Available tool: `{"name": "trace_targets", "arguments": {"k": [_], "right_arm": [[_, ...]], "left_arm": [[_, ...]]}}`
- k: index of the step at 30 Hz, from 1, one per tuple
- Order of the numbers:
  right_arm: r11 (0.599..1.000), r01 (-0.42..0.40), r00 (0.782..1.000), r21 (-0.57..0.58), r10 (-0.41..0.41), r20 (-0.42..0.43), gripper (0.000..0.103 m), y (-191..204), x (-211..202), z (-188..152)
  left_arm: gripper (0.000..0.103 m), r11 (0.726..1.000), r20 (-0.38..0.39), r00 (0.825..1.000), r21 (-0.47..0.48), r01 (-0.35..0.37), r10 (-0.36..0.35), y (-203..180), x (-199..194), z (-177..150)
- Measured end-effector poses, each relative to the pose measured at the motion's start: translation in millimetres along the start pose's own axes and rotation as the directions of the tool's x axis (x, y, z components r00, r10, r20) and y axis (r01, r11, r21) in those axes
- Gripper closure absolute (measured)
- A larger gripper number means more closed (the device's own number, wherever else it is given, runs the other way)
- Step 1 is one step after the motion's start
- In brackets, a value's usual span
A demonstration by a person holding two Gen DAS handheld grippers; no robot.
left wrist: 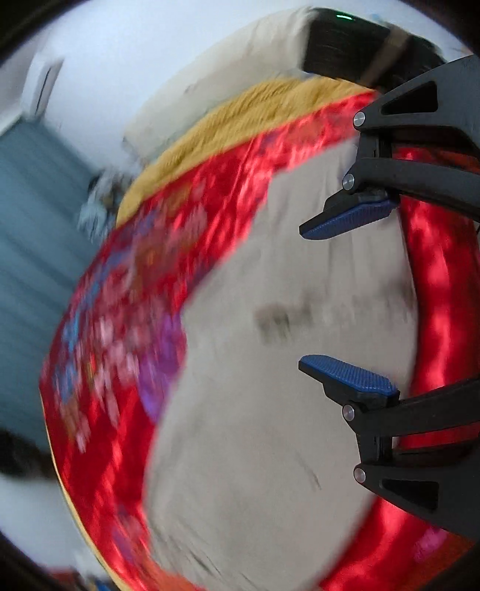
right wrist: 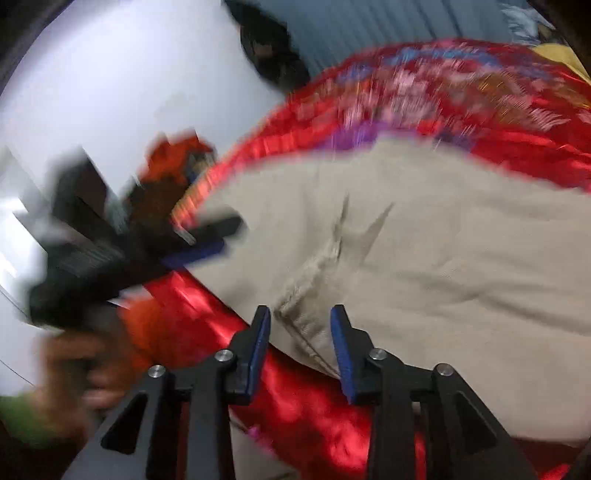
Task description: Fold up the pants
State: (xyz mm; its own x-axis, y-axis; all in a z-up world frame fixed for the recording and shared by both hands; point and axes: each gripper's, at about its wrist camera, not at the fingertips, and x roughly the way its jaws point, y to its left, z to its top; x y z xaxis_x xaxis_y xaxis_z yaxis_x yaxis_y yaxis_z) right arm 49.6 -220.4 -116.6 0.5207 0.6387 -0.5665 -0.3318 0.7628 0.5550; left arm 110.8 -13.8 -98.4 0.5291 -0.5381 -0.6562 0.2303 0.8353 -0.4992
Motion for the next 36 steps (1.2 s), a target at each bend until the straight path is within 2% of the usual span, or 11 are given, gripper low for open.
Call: {"name": "trace_targets", "arguments": {"k": [5,7,9,11,14,16,19,22,27,32,36], "right_arm": [[0.968,0.240,0.970,-0.070,-0.236,0.063,0.054,-57.4,-65.7,32.5],[0.974,0.197,0.978,-0.111,-0.203,-0.049,0.055,-78.5,-50.1,25.0],[0.964,0.234,0.953,-0.122,-0.253,-0.169,0.061,-101.1,-25.1,3.2],[0.954,0.269,0.916,-0.135,-0.297,-0.269,0.068,-122.7,-2.3,-25.2],[0.956,0.273,0.924,-0.104,-0.291,-0.249,0.070,-120.7,-15.9,-17.3],[0.959,0.271,0.946,-0.089,-0.282,-0.159,0.070,-115.4,-27.6,12.9],[0.937,0.325,0.935,-0.129,-0.339,-0.107,0.069,-121.6,-19.7,50.3],[0.920,0.387,0.897,-0.062,-0.391,-0.205,0.070,-166.3,20.0,57.3],[0.924,0.382,0.909,-0.001,-0.377,-0.179,0.076,-161.8,-4.9,60.8],[0.931,0.364,0.924,-0.017,-0.364,-0.117,0.075,-105.0,-66.4,15.3],[0.926,0.377,0.897,0.036,-0.355,-0.262,0.075,-109.8,-39.6,-51.2]], "left_arm": [[0.047,0.983,-0.121,0.992,0.175,0.055,-0.034,-45.8,52.8,-10.3],[0.055,0.982,-0.205,0.979,0.187,0.024,0.016,-39.9,80.1,-23.8],[0.076,0.981,-0.291,0.954,0.193,-0.021,0.077,-24.4,104.5,-40.1],[0.086,0.985,-0.274,0.960,0.170,-0.017,0.064,-14.2,101.4,-44.9],[0.082,0.996,-0.280,0.959,0.091,-0.008,0.033,-3.3,93.6,-36.8],[0.067,0.993,-0.261,0.964,0.117,-0.021,0.051,-8.0,89.7,-35.0],[0.058,0.985,-0.261,0.962,0.169,-0.037,0.081,-14.6,91.1,-40.0],[0.058,0.980,-0.257,0.961,0.195,-0.048,0.098,-21.1,91.4,-43.6],[0.055,0.985,-0.263,0.961,0.169,-0.043,0.087,-17.7,85.0,-43.0],[0.047,0.994,-0.250,0.966,0.106,-0.033,0.059,-15.2,70.8,-42.0],[0.049,0.990,-0.277,0.956,0.127,-0.064,0.098,-13.6,79.9,-52.4]]}}
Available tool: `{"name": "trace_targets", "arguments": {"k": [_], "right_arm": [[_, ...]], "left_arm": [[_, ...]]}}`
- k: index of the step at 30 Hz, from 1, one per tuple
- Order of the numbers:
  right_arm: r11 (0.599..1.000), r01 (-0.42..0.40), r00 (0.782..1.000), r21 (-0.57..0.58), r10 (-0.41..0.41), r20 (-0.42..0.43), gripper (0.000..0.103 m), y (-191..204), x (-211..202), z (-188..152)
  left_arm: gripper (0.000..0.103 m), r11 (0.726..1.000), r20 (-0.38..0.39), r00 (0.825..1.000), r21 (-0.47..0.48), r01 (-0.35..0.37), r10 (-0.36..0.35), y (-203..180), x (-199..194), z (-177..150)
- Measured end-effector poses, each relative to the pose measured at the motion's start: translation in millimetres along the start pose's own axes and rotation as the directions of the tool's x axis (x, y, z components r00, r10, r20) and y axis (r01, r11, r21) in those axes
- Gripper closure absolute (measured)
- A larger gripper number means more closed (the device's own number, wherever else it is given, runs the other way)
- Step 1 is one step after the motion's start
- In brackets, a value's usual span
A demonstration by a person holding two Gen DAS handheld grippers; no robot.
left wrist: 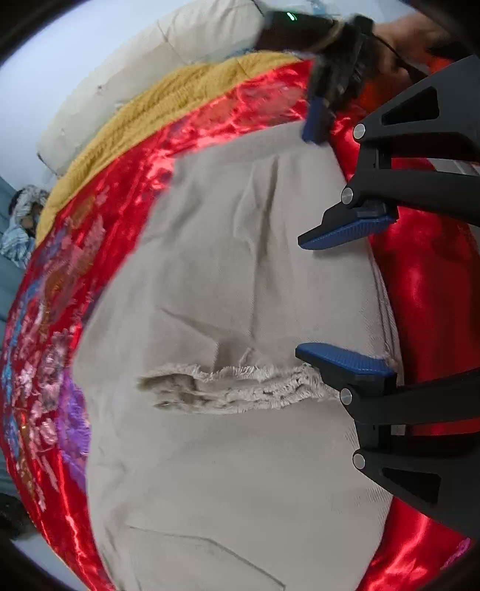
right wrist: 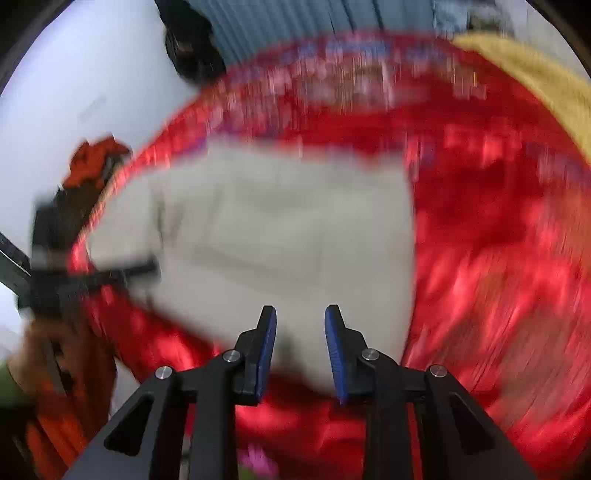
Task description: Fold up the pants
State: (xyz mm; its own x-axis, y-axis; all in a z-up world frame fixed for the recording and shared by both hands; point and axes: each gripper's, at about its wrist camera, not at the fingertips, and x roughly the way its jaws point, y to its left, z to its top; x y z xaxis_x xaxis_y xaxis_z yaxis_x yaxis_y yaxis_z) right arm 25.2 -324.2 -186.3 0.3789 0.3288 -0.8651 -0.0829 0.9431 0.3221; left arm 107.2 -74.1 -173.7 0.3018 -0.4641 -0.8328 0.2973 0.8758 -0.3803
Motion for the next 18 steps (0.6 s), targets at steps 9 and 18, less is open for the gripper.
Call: {"name": "trace_targets", "arguments": {"k": [9,18], "right_arm": [[0.990,0.090,0.952,0.105,-0.116,0.283,0.039,3.3,-44.5,-12.8],[0.982,0.072,0.942,0.173,-0.124,0.313,0.039,-12.3,-48.2,-21.0]], "left_arm": [[0.028,0.996,0.106,0.994,-0.093,-0.012,0.022,28.8,-57.9,-3.2],[0.028,0.912,0.233,0.956,-0.404,-0.071,0.178,158.9,-122.8,-13.5]]}}
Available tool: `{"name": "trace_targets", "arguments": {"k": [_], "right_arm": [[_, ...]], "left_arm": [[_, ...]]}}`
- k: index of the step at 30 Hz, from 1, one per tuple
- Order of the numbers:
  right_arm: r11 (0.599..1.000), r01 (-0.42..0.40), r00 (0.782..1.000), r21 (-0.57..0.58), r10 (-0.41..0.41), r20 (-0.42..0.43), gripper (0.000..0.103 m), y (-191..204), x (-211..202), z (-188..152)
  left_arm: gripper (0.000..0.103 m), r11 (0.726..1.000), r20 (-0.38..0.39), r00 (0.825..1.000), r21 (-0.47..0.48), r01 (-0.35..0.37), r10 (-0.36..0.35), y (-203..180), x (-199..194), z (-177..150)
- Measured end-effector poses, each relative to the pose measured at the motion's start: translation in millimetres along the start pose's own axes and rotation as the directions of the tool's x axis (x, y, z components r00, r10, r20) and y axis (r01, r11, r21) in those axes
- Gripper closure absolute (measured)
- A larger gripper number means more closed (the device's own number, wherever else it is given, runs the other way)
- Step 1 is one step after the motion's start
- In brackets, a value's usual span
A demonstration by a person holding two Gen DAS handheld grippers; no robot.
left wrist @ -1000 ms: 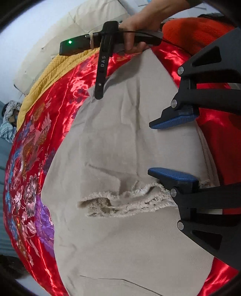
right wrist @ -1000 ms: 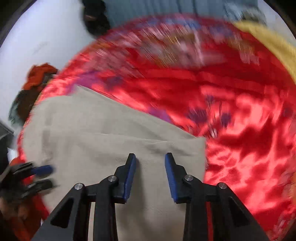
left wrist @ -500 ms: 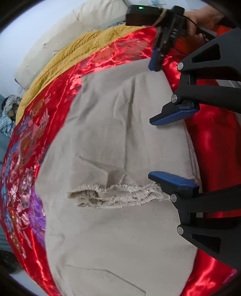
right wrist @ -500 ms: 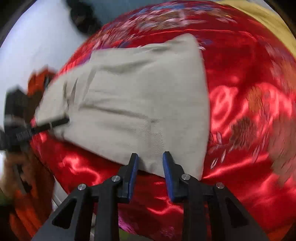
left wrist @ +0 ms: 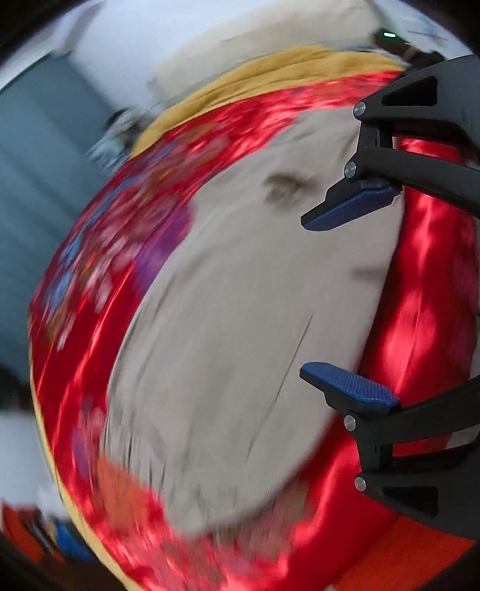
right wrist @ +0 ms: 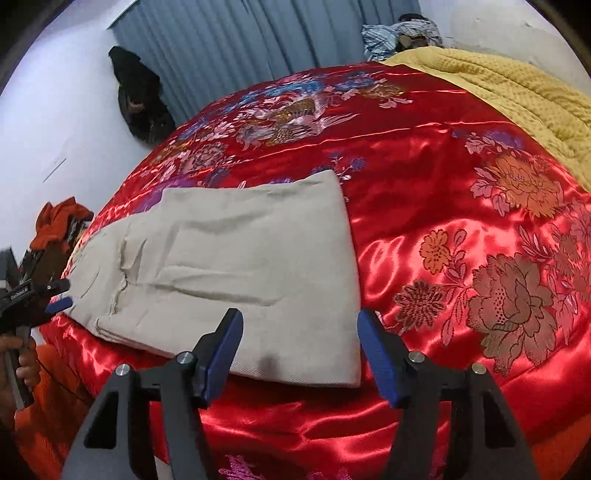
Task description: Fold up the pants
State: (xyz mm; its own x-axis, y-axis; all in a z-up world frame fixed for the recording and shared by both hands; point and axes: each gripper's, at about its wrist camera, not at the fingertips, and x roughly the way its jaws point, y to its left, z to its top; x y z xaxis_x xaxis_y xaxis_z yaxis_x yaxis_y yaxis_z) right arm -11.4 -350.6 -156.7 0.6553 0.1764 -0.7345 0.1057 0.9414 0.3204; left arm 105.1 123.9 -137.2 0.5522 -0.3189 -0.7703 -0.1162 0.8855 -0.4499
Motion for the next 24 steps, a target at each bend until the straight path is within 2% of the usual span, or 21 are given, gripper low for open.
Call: {"name": "trace_targets", "arguments": {"k": [3,6,9,11,14,17,21,24], "right_arm": [[1.000,0.004,1.000,0.009,-0.004,0.010,0.039,-2.2,-1.3,-1.8],[1.000,0.000,1.000,0.011,0.000,0.009,0.039,-1.7,-0.4,-2.6],[1.000,-0.006,1.000,0.002,0.006,0.010,0.039,0.8,-0.2,-2.5],[1.000,-0.008,1.000,-0.005,0.008,0.006,0.039,2.4,1.1,-3.0],[1.000,-0.012,1.000,-0.014,0.012,0.000,0.039,4.4,3.2,-4.0],[1.000,-0.013,1.000,-0.019,0.013,0.003,0.039,5.4,3.0,-4.9],[1.000,-0.014,1.000,-0.017,0.014,0.003,0.039,4.8,3.9,-5.1],[1.000,-0.014,1.000,-0.015,0.014,0.001,0.039,4.9,5.3,-5.5]], "left_arm": [[0.028,0.993,0.056,0.998,-0.119,-0.028,0.035,45.3,-12.8,12.3],[0.028,0.965,0.090,0.994,-0.260,-0.030,0.056,88.5,-20.8,20.2],[0.029,0.939,0.110,0.994,-0.343,0.022,0.016,114.9,-17.7,20.3],[0.037,0.932,0.100,0.995,-0.361,0.043,-0.007,122.9,-9.2,21.6],[0.043,0.919,0.125,0.991,-0.383,0.096,-0.051,133.9,-0.3,22.2],[0.056,0.905,0.145,0.986,-0.404,0.132,-0.079,149.4,7.0,22.5],[0.053,0.887,0.124,0.985,-0.433,0.163,-0.120,161.3,19.9,23.6],[0.046,0.904,0.114,0.986,-0.396,0.159,-0.123,154.6,23.2,28.9]]}}
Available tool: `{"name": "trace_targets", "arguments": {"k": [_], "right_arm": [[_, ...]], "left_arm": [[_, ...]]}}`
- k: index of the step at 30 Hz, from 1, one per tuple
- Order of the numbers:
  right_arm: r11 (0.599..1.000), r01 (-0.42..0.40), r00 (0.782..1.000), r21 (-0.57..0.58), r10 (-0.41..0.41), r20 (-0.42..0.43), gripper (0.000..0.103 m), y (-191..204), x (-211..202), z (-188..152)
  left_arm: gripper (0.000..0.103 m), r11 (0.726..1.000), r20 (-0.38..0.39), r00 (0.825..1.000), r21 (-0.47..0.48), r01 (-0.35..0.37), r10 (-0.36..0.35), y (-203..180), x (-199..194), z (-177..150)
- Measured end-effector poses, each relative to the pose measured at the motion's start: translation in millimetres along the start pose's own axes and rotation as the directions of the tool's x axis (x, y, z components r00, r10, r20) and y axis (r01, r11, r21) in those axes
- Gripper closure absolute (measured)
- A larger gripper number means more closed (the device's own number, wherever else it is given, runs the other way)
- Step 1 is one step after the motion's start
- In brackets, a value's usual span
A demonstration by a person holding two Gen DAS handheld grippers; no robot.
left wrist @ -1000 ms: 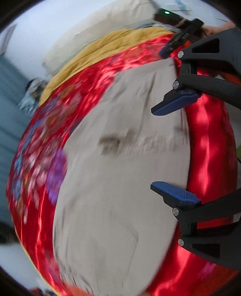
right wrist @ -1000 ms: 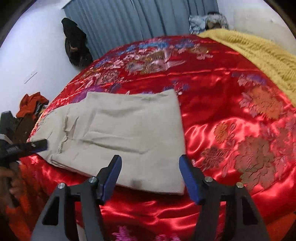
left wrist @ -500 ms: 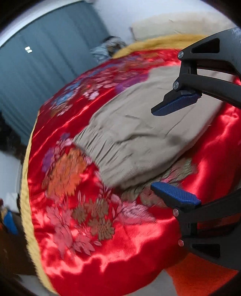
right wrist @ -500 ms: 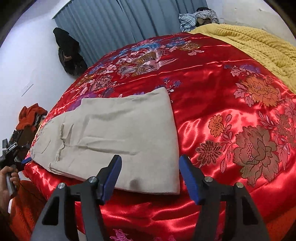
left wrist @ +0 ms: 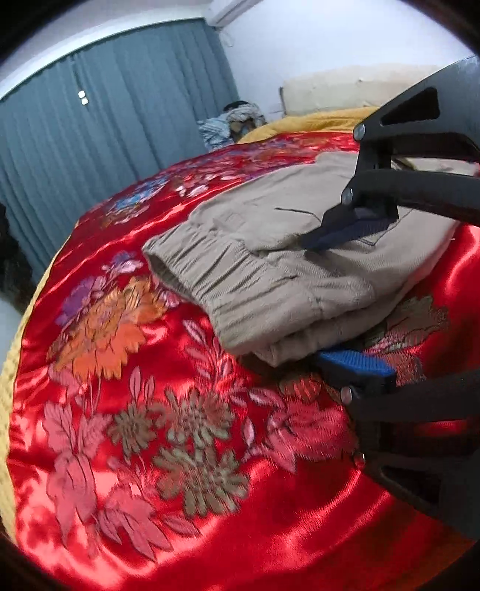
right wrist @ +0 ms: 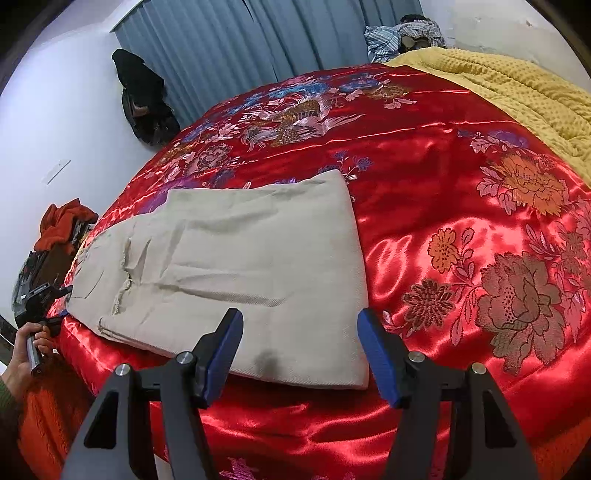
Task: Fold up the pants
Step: 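Grasp the elastic waistband with the left gripper and fold it over the trousers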
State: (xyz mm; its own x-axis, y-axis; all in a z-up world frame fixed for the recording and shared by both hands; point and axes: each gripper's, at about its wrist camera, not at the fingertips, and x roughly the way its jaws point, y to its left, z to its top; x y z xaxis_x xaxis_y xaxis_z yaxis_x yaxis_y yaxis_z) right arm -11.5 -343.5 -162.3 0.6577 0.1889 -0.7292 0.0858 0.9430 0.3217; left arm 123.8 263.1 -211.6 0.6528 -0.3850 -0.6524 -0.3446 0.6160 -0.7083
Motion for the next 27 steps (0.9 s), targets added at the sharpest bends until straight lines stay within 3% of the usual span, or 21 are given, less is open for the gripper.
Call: {"name": "trace_targets", "arguments": {"k": [2,3,6,9,11,13,16,20,22,24,27], "right_arm": [[1.000,-0.002,1.000,0.000,0.002,-0.003,0.039,0.2,1.1,-0.3],[1.000,0.001,1.000,-0.002,-0.001,-0.004,0.039,0.5,1.7,-0.4],[0.999,0.028,1.000,-0.015,-0.028,-0.001,0.039,2.4,1.6,-0.5],[0.993,0.112,0.994,-0.047,-0.113,-0.007,0.039,8.3,2.7,1.7],[0.981,0.172,0.984,-0.090,-0.175,-0.029,0.039,16.6,6.9,6.7],[0.977,0.169,0.983,-0.128,-0.176,-0.043,0.039,26.0,10.5,12.0],[0.984,0.118,0.989,-0.132,-0.129,-0.075,0.039,34.6,21.8,17.0],[0.977,0.140,0.982,-0.161,-0.158,-0.104,0.039,33.6,40.3,13.4],[0.972,0.149,0.982,-0.181,-0.167,-0.089,0.039,34.4,37.9,13.0],[0.965,0.177,0.979,-0.194,-0.193,-0.065,0.039,33.8,32.4,14.0],[0.961,0.239,0.969,-0.142,-0.245,-0.030,0.039,16.7,18.0,16.0]], "left_arm": [[0.049,1.000,0.004,1.000,0.020,-0.025,0.025,-4.4,2.7,0.2],[0.061,0.999,0.006,0.999,0.029,-0.041,0.041,-7.1,3.1,0.0],[0.079,0.995,0.029,0.996,0.057,-0.083,0.081,-17.6,-2.1,0.6],[0.084,0.985,0.049,0.991,0.112,-0.127,0.123,-32.7,-14.0,-2.4],[0.085,0.965,0.080,0.983,0.192,-0.179,0.167,-55.7,-25.6,-6.5],[0.086,0.930,0.124,0.973,0.291,-0.224,0.195,-89.5,-40.9,-15.5],[0.087,0.852,0.180,0.968,0.463,-0.243,0.178,-155.8,-66.4,-41.8],[0.087,0.750,0.120,0.992,0.652,-0.109,0.040,-241.0,-86.1,-98.5],[0.088,0.671,0.023,0.999,0.742,0.003,-0.030,-285.3,-76.1,-142.0],[0.088,0.612,-0.070,0.996,0.785,0.091,-0.058,-311.7,-57.8,-178.5],[0.088,0.502,-0.223,0.975,0.842,0.198,-0.010,-342.5,1.4,-252.1]]}}
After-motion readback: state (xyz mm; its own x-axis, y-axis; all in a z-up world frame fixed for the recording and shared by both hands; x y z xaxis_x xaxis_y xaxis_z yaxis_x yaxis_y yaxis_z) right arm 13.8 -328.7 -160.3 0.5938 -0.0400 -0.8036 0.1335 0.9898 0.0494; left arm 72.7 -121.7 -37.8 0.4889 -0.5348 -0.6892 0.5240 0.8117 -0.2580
